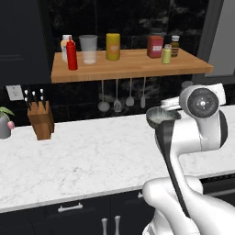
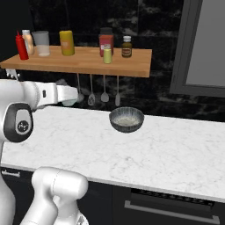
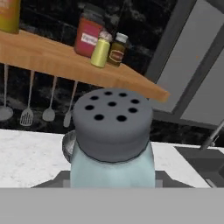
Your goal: Put the shaker and condiment bottle from the counter next to their counterparts in the cabinet.
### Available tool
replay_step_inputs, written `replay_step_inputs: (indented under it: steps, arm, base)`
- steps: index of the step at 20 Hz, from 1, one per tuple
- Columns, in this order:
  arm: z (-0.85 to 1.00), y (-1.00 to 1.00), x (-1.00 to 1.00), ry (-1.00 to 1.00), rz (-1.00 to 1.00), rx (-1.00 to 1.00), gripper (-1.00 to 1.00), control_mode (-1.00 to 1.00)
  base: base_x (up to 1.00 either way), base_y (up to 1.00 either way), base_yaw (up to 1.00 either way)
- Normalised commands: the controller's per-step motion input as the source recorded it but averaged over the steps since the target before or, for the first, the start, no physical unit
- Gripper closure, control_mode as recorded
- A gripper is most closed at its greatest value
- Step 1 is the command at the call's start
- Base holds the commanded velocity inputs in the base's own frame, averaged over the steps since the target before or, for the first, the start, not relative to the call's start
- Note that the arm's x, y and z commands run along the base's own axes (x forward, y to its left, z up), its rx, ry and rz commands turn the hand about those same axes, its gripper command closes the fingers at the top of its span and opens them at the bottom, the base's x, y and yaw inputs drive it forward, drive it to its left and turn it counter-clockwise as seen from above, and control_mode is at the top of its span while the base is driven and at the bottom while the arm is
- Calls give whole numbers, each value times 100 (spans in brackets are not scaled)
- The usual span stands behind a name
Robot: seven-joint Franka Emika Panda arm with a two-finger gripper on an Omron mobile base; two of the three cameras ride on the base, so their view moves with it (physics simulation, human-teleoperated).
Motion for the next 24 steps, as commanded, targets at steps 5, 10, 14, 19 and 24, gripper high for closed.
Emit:
replay_step_inputs:
  steps: [5, 10, 14, 19, 24]
  arm:
    - [50, -26, -34, -15, -16, 1, 100, -100]
    - [10, -2, -8, -25, -12, 0, 100, -100]
    - [0, 0, 0, -15, -14, 3, 100, -100]
    - [24, 0, 5, -11, -12, 11, 100, -100]
    - [71, 0, 2, -10, -5, 14, 100, -100]
  base:
    - [0, 0, 0]
    - [0, 0, 0]
    - [0, 0, 0]
    - [0, 0, 0]
    - [0, 0, 0]
